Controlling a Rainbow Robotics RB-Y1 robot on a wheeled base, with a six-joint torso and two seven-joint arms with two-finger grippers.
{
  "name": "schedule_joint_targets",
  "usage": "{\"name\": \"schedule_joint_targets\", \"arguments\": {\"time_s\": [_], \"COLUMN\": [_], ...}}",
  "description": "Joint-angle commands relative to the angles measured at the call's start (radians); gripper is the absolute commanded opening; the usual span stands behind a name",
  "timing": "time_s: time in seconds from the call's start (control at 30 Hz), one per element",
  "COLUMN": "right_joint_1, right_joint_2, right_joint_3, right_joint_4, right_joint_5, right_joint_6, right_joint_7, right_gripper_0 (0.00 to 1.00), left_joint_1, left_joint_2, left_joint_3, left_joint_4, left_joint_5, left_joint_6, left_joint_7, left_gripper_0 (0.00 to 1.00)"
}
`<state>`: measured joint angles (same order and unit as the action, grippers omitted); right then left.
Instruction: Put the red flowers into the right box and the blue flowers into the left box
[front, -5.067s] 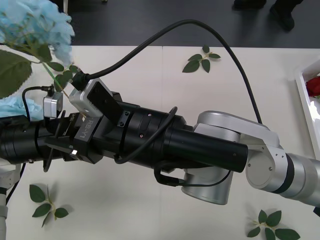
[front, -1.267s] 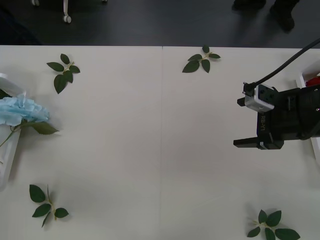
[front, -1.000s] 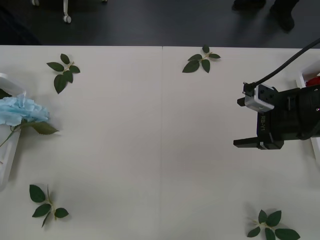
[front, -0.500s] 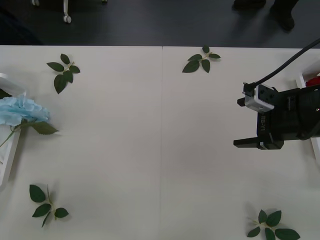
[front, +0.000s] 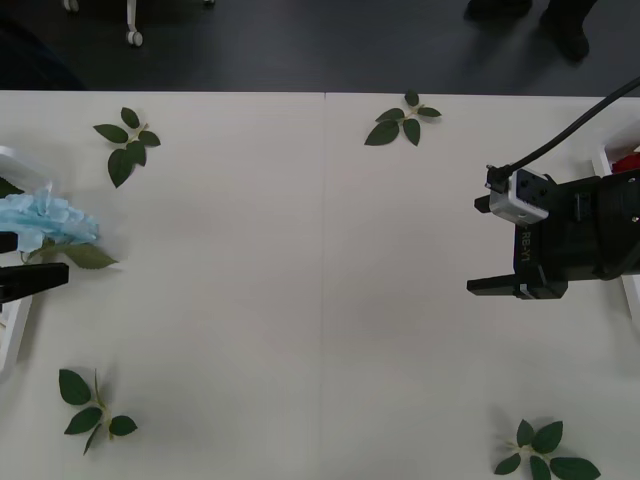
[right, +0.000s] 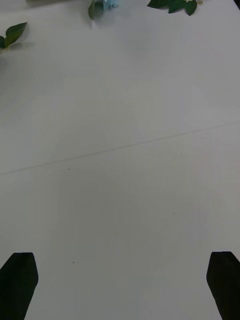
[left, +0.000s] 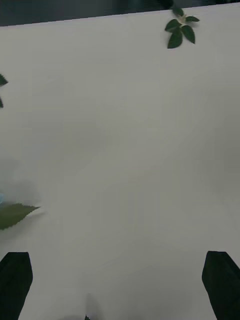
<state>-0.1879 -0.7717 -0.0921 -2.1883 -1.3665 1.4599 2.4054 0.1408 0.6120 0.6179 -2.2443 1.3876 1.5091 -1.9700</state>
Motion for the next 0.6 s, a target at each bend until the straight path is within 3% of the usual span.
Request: {"name": "schedule_joint_targets", "arguments": {"time_s": [0.03,0.6], "right_joint_1": [0.008,0.008], "right_joint_2": [-0.023,-0.023], "right_joint_3": [-0.005,-0.005], "right_joint_4": [-0.015,-0.015], "right_joint_5": [-0.006,-0.006], "right_joint_6": [-0.003,-0.003], "right_joint_7": [0.026,0.026], "right_gripper_0": [1.00,1.00], "left_joint_1": [-0.084,-0.362], "left_joint_2": [0.028,0.018], "left_joint_3": [-0.027,-0.135], "left_joint_4": [0.017,0.373], "left_joint_5": [0.034,0.165], "left_joint_6": [0.066,0.246], "left_joint_7": [-0.171,-0.735], "left_gripper_0": [1.00,1.00]}}
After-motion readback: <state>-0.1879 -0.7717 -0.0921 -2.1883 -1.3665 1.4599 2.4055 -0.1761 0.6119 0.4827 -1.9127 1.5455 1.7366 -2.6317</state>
